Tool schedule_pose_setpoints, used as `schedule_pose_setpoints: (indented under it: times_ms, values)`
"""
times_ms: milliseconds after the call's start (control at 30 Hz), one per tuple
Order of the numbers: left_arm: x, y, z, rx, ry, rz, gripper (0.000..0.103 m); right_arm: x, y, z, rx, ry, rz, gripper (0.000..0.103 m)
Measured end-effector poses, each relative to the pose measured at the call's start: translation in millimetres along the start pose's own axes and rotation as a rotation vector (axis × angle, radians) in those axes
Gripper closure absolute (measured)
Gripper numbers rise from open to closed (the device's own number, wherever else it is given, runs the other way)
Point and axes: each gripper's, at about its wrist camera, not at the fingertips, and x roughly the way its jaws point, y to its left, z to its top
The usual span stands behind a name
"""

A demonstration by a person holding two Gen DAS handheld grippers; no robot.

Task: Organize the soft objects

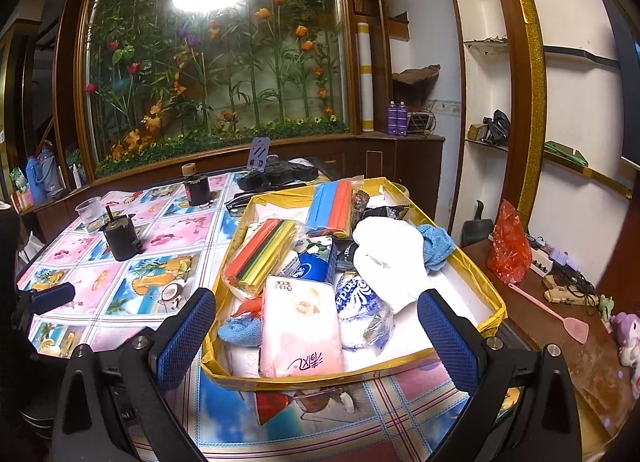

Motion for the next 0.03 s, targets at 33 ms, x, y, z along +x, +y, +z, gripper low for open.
schedule_pose_setpoints:
  times_ms: [33]
  values:
    - [0.4,-0.3,-0.3,0.002,-0.001,0.000,0.000,-0.6,-0.5,-0.5,0.003,-0.003,0.001,0.001]
